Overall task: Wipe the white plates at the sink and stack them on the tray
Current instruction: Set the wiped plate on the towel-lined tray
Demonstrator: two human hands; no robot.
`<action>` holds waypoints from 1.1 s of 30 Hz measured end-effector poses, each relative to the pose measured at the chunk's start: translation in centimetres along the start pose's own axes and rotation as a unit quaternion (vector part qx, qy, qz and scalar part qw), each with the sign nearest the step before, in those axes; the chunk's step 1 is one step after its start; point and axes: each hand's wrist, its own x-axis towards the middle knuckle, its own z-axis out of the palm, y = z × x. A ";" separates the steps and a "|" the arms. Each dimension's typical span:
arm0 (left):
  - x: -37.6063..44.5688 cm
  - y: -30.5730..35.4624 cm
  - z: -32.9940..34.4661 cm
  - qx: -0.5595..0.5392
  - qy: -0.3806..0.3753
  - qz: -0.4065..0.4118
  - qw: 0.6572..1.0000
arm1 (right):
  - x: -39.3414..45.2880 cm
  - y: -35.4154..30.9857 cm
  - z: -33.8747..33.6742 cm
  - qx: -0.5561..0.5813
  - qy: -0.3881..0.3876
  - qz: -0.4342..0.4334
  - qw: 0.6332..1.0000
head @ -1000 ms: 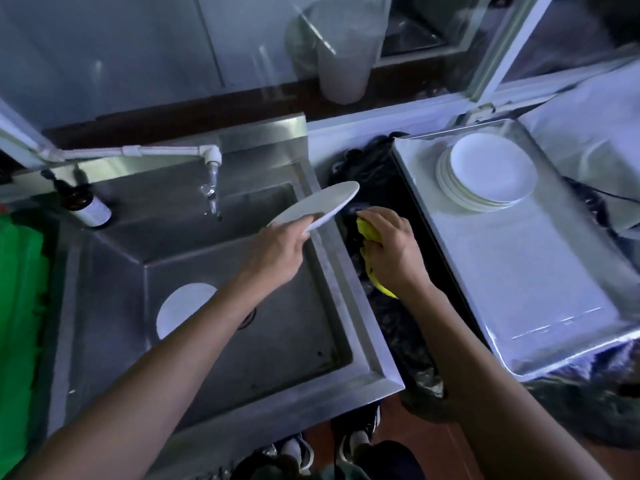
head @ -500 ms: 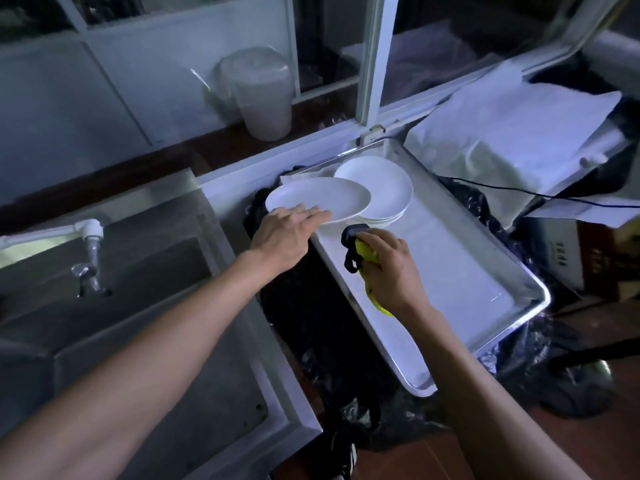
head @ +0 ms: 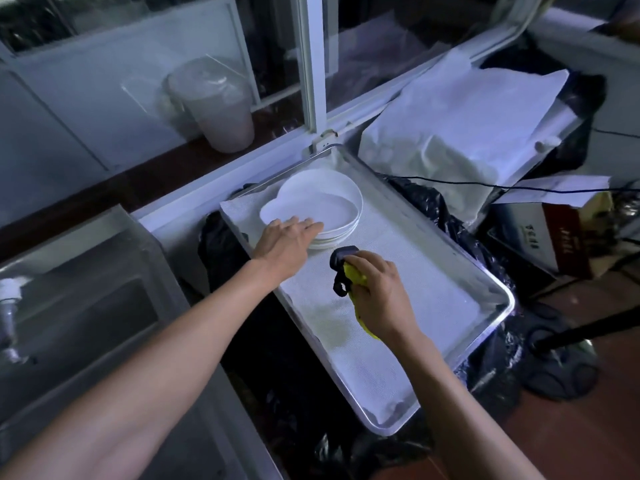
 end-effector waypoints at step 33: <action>6.6 -0.2 6.1 -0.005 -0.142 -0.002 0.990 | 2.4 4.3 3.2 -0.001 -0.041 0.032 0.999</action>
